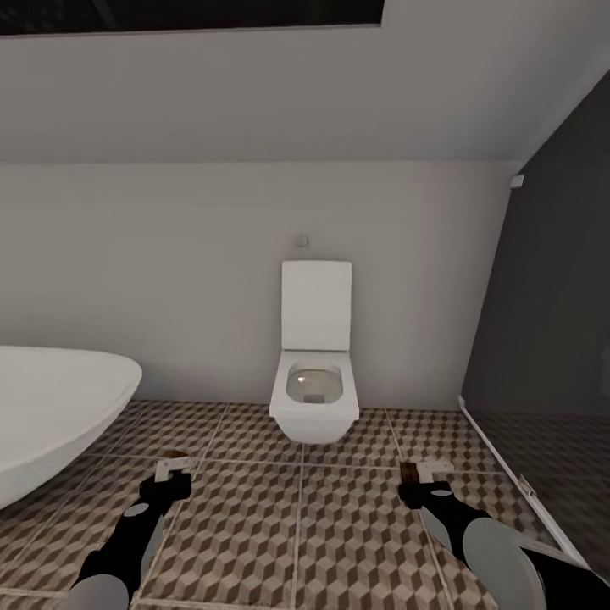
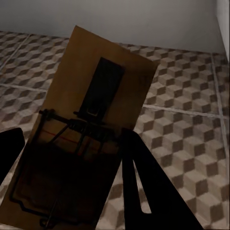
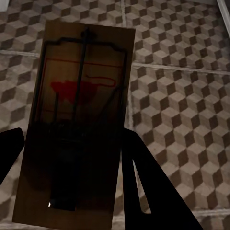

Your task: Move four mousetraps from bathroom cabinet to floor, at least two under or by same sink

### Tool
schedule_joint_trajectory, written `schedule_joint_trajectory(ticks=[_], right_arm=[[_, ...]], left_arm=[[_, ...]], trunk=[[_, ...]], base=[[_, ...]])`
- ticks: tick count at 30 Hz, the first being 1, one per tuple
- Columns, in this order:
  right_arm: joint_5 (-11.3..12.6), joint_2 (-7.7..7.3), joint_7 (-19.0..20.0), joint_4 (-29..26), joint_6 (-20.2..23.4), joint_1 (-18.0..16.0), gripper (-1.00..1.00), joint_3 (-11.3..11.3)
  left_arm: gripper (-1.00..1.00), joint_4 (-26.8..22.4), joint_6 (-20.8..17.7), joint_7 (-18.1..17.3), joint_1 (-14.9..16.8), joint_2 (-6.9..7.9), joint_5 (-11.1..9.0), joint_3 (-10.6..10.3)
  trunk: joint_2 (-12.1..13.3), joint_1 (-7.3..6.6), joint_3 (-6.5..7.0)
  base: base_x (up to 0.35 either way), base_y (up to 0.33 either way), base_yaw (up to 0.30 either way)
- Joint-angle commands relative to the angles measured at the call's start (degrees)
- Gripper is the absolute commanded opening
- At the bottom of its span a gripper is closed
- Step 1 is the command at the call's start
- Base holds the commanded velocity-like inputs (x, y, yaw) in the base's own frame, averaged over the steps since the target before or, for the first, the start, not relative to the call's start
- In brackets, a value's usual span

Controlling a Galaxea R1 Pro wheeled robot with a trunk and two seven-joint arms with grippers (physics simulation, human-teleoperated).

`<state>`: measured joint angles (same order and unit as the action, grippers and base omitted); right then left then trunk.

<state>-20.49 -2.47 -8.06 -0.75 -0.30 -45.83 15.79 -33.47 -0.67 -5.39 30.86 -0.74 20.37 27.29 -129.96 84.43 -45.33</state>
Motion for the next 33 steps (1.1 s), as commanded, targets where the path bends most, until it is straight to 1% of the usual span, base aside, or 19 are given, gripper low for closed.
schedule_joint_trajectory(ticks=[1, 3, 4, 6, 7, 10, 16, 33], right_arm=[[-0.5, 0.0, -0.2, 0.04, -0.05, -0.05, -1.0, 0.47], [-0.5, 0.01, -0.2, 0.04, -0.07, -0.05, -1.0, 0.47], [-0.51, 0.01, -0.2, 0.04, -0.18, -0.05, -1.0, 0.46], [-0.51, 0.01, -0.2, 0.04, -0.42, -0.05, -1.0, 0.43], [-0.51, 0.01, -0.2, 0.04, -0.69, -0.05, -1.0, 0.41], [-0.6, 0.04, -0.2, 0.04, -1.0, -0.05, -1.0, 0.39], [-0.74, 0.09, -0.2, 0.04, -1.23, -0.05, -1.0, 0.38], [-0.99, 0.29, 0.01, 0.04, -1.28, -0.05, -1.0, 0.13]], left_arm=[[-1.0, -0.25, -0.12, -1.2, 0.06, -0.94, 1.49, 0.5], [-1.0, -0.4, -0.15, -1.9, 0.07, -1.58, 2.24, 0.43], [-1.0, -0.57, -0.17, -3.05, 0.07, -2.04, 2.74, 0.22], [-1.0, -0.69, -0.19, -4.49, 0.07, -2.37, 3.06, -0.07], [-1.0, -0.87, -0.2, -5.81, 0.07, -2.58, 3.26, -0.38], [-1.0, -1.14, -0.16, -7.25, 0.05, -2.8, 3.48, -0.87], [-1.0, -1.23, 0.09, -7.85, 0.03, -2.83, 3.65, -1.62], [-1.0, -1.29, 0.73, -7.82, 0.04, -2.78, 3.62, -2.06]], trunk=[[-0.44, 0.21, -0.24], [-1.25, 0.65, -0.6], [-1.65, 0.87, -0.78], [-2.45, 1.31, -1.14], [-2.85, 1.53, -1.32], [-4.05, 2.19, -1.86], [-6.46, 3.51, -2.94], [-13.28, 7.24, -5.99]], base=[[0.0, 0.0, 0.0], [0.0, 0.0, 0.0], [0.0, 0.0, 0.0], [0.0, 0.0, 0.0], [0.0, 0.0, 0.0], [0.0, 0.0, 0.0], [0.0, 0.0, 0.0], [0.0, 0.0, 0.0]])
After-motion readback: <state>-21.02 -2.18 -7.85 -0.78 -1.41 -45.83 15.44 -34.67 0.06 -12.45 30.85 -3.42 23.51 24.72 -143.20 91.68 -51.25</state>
